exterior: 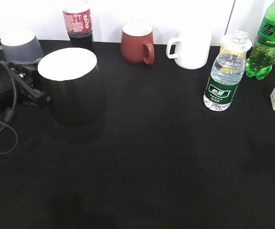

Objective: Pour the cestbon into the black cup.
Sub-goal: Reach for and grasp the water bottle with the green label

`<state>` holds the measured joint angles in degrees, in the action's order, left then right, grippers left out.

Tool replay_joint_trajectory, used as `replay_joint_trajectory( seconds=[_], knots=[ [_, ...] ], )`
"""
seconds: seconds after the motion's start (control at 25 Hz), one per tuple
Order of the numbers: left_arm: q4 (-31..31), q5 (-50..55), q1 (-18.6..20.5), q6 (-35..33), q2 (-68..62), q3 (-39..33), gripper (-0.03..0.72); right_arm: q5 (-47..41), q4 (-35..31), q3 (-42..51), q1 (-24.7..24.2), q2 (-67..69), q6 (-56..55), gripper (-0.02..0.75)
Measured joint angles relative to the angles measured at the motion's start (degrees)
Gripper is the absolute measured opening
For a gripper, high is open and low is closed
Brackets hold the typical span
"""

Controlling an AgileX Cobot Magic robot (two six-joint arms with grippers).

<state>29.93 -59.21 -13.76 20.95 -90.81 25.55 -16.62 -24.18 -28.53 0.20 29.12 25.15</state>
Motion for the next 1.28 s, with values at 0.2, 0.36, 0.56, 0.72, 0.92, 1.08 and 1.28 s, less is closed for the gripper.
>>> replay_joint_trajectory(
  seconds=[0.2,0.36,0.56,0.72,0.92,1.08,1.28],
  knots=[
    [0.0,0.6,0.0,0.0,0.0,0.0,0.054,23.5,-6.7,10.3,7.1,12.0,4.8,0.501],
    [-0.1,0.8,0.0,0.0,0.0,0.0,0.054,36.3,-6.7,11.0,21.5,26.6,2.9,0.501],
    [-0.1,0.8,0.0,0.0,0.0,0.0,0.053,55.1,6.8,11.1,23.8,46.6,-15.1,0.501],
    [-0.1,0.8,0.0,0.0,0.0,0.0,0.053,74.4,10.6,11.1,23.8,61.3,-22.6,0.517],
    [0.0,0.9,0.0,0.0,0.0,0.0,0.053,77.0,10.4,8.3,23.8,66.1,-22.4,0.670],
    [0.0,0.9,0.0,0.0,0.0,0.0,0.053,77.0,9.1,6.3,23.8,71.8,-20.9,0.670],
    [0.1,0.9,0.0,0.0,0.0,0.0,0.053,80.7,6.7,2.6,23.8,76.9,-20.9,0.668]
  ],
)
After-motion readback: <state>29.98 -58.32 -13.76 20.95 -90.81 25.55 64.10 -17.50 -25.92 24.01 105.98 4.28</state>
